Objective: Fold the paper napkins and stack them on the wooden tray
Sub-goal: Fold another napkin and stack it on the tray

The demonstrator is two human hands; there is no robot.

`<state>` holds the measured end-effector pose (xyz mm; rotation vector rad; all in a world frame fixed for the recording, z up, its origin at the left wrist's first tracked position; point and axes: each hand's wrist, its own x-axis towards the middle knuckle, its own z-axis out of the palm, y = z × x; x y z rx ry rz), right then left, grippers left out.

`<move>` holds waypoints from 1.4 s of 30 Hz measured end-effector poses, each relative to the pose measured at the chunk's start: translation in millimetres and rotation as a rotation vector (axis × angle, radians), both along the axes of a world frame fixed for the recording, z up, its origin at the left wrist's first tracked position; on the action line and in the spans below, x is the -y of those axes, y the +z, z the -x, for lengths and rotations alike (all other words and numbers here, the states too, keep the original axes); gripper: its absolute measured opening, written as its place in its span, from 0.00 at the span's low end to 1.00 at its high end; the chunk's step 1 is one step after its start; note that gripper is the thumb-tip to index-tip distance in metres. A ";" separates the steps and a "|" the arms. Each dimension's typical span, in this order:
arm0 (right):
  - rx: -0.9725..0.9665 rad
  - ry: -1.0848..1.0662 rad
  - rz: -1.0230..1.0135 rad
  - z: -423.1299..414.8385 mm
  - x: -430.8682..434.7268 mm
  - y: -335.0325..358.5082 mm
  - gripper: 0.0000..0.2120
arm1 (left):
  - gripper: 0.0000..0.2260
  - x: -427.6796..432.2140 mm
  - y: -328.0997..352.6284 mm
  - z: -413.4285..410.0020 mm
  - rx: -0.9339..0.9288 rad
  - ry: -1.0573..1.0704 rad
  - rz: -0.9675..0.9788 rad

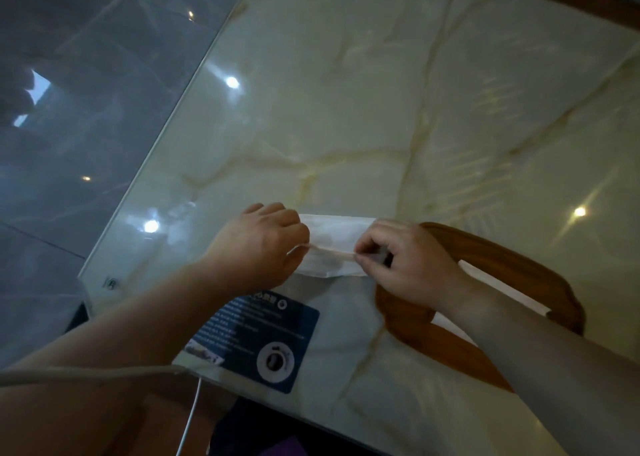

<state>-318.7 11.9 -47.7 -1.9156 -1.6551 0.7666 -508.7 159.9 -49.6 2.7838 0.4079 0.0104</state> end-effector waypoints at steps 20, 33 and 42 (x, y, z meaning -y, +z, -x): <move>0.334 -0.034 0.316 -28.8 -49.5 -11.5 0.09 | 0.17 -34.6 -8.0 -36.3 -0.332 0.288 0.133; -0.194 -0.303 0.170 -32.8 -18.6 14.2 0.05 | 0.06 -15.7 30.3 -45.1 -0.117 0.603 0.648; -0.555 -0.685 0.028 -49.4 57.7 20.4 0.07 | 0.04 34.9 47.2 -88.1 0.063 0.788 1.159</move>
